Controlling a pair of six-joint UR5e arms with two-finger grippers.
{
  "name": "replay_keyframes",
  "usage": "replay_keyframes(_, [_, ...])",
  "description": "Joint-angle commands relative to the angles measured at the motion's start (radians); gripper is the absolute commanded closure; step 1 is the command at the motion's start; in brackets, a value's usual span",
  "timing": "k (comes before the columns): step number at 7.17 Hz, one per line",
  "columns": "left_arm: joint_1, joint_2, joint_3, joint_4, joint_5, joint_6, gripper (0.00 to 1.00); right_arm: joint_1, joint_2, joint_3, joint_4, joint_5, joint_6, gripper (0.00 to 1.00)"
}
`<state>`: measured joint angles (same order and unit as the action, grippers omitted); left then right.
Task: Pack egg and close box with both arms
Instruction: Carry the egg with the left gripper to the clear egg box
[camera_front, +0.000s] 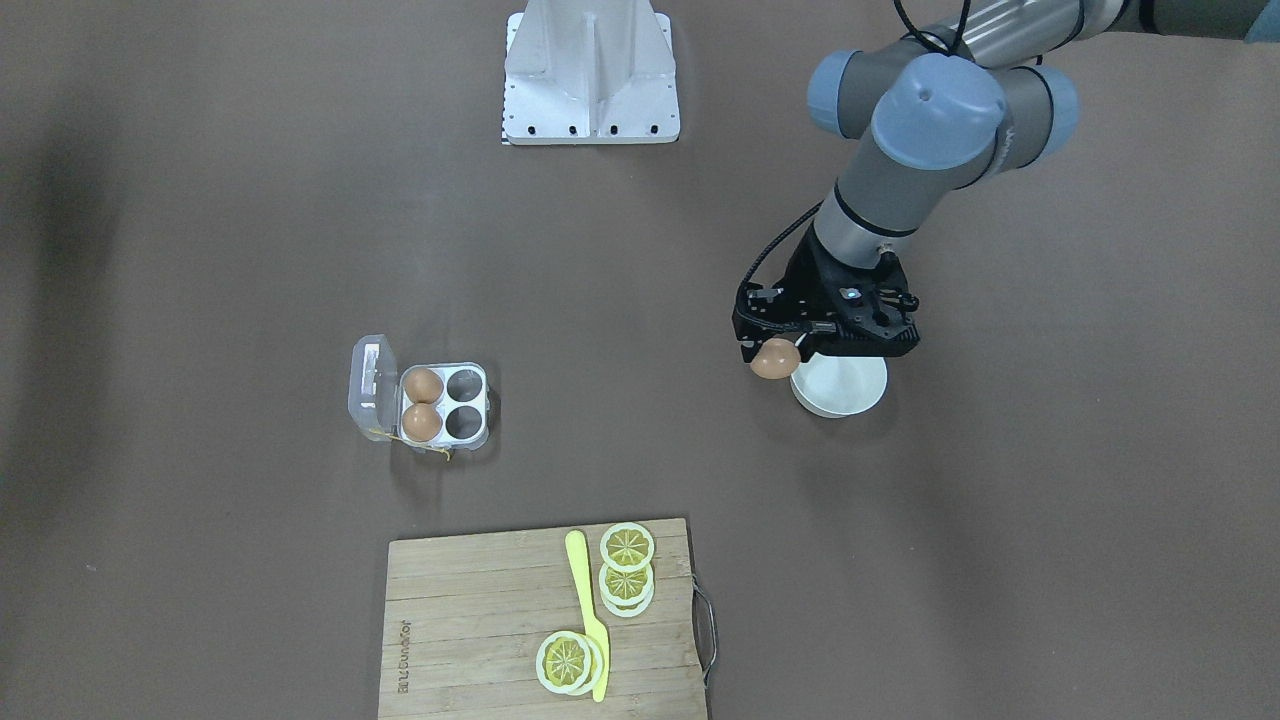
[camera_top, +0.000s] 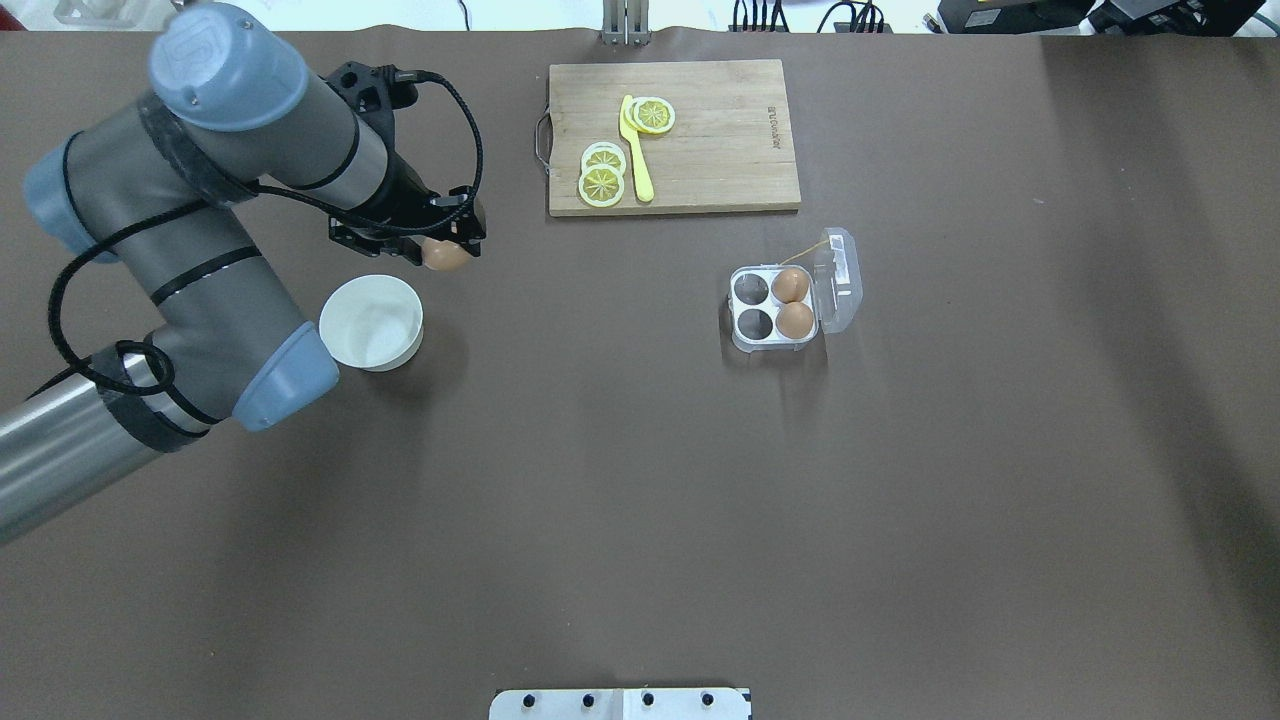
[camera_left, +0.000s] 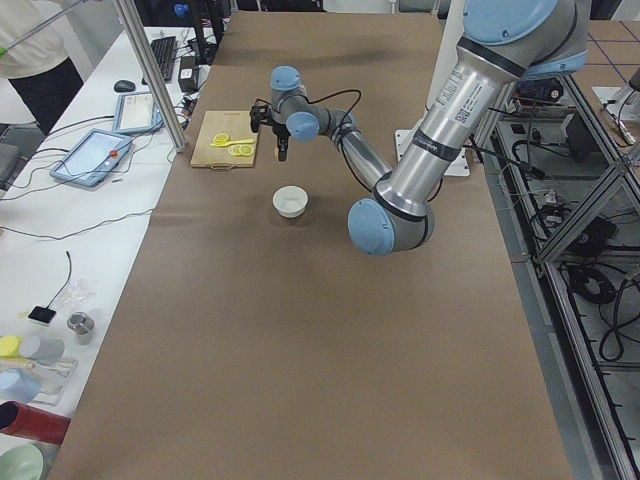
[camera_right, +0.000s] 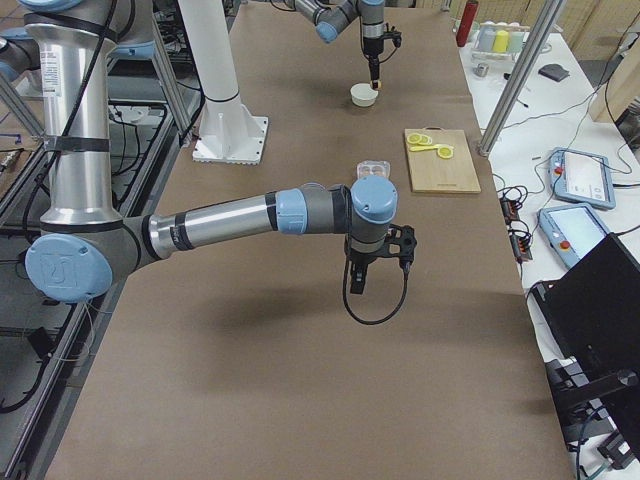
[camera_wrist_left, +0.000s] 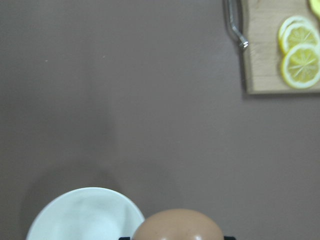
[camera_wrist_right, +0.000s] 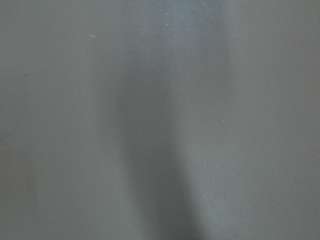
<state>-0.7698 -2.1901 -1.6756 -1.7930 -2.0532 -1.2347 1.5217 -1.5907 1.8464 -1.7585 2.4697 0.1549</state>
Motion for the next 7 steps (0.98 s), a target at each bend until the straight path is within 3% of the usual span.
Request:
replay_keyframes(1, [0.111, -0.094, 0.071, -0.147, 0.136, -0.217, 0.73, 0.0, 0.001, 0.0, 0.001, 0.0, 0.0, 0.0])
replay_keyframes(4, [0.251, -0.282, 0.302, -0.359, 0.388, -0.35, 0.73, 0.0, 0.015, 0.0, 0.001, 0.003, 0.0, 0.0])
replay_keyframes(6, [0.334, -0.405, 0.494, -0.466, 0.544, -0.35, 0.73, -0.008, 0.015, 0.0, 0.004, 0.069, 0.002, 0.0])
replay_keyframes(7, [0.339, -0.427, 0.535, -0.477, 0.551, -0.348, 0.73, -0.006, 0.014, 0.004, 0.004, 0.071, 0.002, 0.0])
